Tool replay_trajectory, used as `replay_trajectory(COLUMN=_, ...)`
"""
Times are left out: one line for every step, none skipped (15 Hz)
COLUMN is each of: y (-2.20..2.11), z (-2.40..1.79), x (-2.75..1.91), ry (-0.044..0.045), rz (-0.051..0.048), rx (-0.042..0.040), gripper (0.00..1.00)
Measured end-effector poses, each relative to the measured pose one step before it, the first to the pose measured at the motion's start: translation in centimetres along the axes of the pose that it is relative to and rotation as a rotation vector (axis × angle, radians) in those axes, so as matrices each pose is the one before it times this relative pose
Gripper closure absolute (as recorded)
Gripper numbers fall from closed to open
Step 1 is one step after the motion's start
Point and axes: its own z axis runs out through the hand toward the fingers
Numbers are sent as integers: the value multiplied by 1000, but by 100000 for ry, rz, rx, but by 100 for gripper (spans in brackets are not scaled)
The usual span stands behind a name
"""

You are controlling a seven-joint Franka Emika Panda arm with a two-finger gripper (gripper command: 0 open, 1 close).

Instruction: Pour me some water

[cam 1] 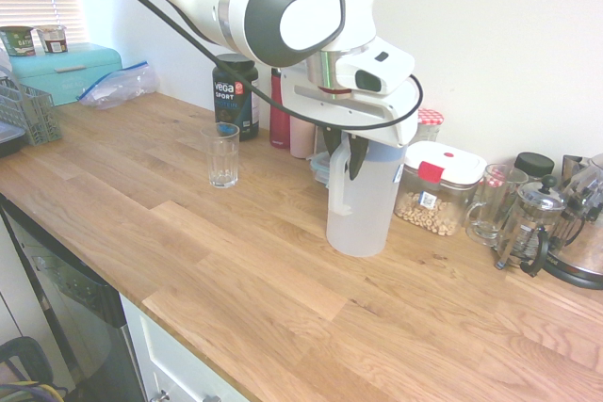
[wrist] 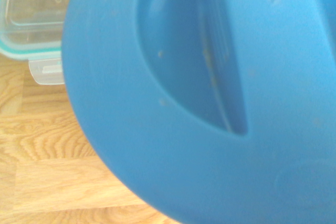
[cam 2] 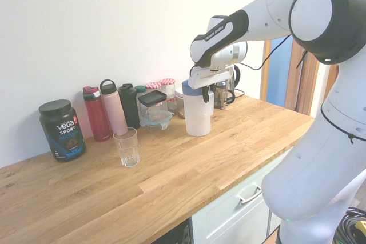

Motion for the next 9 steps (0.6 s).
replay_trajectory(y=-9, z=-25, x=13, ry=148, rz=-3, rx=94, gripper=0)
replay_trajectory(y=-10, z=-14, x=14, ry=133, rz=-6, rx=79, gripper=0)
replay_trajectory(y=-2, z=-24, x=12, ry=126, rz=-15, rx=52, gripper=0)
replay_trajectory(y=9, z=-119, x=30, ry=220, rz=41, rx=140, gripper=0)
replay_trajectory(y=-5, z=-300, x=12, ry=-52, rz=107, rx=78, gripper=0)
replay_trajectory(y=23, z=-540, x=-47, ry=-831, rz=340, rx=-287, gripper=0)
replay_trajectory(y=-10, z=-929, x=-100, ry=-1385, rz=710, rx=-537, gripper=0)
replay_trajectory(y=-58, z=-1121, x=-257, ry=-1725, rz=1071, rx=-815, gripper=0)
replay_trajectory(y=-53, z=-1262, x=-423, ry=-2700, rz=1549, rx=-1574, gripper=0)
